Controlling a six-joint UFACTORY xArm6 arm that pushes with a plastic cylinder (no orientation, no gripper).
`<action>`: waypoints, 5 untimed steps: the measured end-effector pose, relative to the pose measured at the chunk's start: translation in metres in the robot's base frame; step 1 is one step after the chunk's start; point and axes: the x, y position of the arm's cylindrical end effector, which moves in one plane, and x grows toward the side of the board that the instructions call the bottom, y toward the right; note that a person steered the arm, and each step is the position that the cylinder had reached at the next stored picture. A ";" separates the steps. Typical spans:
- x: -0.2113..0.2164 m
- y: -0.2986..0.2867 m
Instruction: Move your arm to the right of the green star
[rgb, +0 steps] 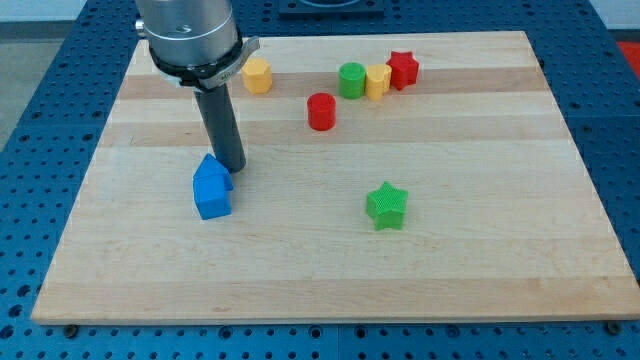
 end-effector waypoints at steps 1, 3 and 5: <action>0.000 0.004; 0.001 0.088; 0.011 0.209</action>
